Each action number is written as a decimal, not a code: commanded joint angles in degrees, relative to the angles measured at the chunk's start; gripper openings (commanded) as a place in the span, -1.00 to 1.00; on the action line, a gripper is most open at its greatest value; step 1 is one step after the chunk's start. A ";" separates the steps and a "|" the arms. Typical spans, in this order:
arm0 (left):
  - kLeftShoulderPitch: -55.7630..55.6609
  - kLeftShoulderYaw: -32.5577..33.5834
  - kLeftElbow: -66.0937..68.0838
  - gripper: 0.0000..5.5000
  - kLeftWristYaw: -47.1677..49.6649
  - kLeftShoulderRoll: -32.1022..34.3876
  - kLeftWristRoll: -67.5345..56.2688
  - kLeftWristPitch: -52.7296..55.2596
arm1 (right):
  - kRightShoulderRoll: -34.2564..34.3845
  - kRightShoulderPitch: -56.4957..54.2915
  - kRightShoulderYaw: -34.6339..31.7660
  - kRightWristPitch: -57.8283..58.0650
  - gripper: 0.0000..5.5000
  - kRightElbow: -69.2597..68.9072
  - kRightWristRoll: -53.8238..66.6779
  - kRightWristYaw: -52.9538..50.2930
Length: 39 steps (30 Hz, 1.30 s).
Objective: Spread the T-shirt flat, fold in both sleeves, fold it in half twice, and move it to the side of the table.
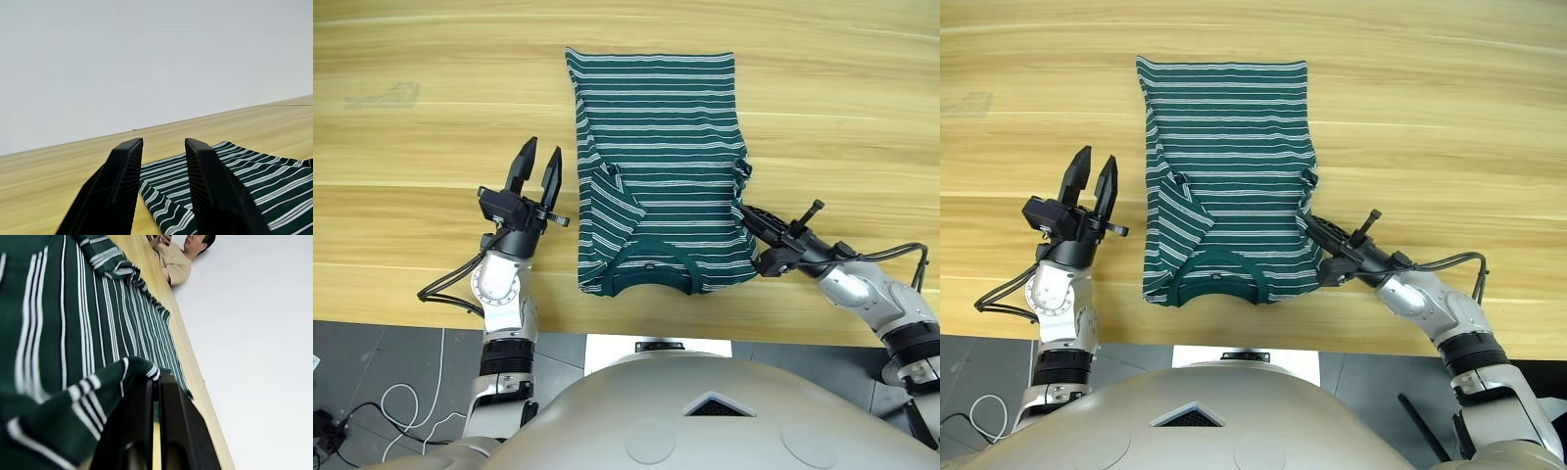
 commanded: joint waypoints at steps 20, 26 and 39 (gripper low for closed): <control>-5.39 -0.68 10.42 -0.41 -3.73 -2.29 0.20 -3.28 | 3.21 -5.42 10.17 -4.20 -1.00 16.39 -6.60 5.70; -6.26 -0.71 11.65 -0.41 -4.17 -2.43 0.40 -3.73 | 1.92 -5.46 12.51 -4.61 -1.00 17.72 -3.88 10.84; -8.22 -1.83 13.65 -0.41 -4.62 -2.98 1.01 -3.98 | -0.06 -5.58 18.20 -4.73 -1.00 20.48 -2.64 20.78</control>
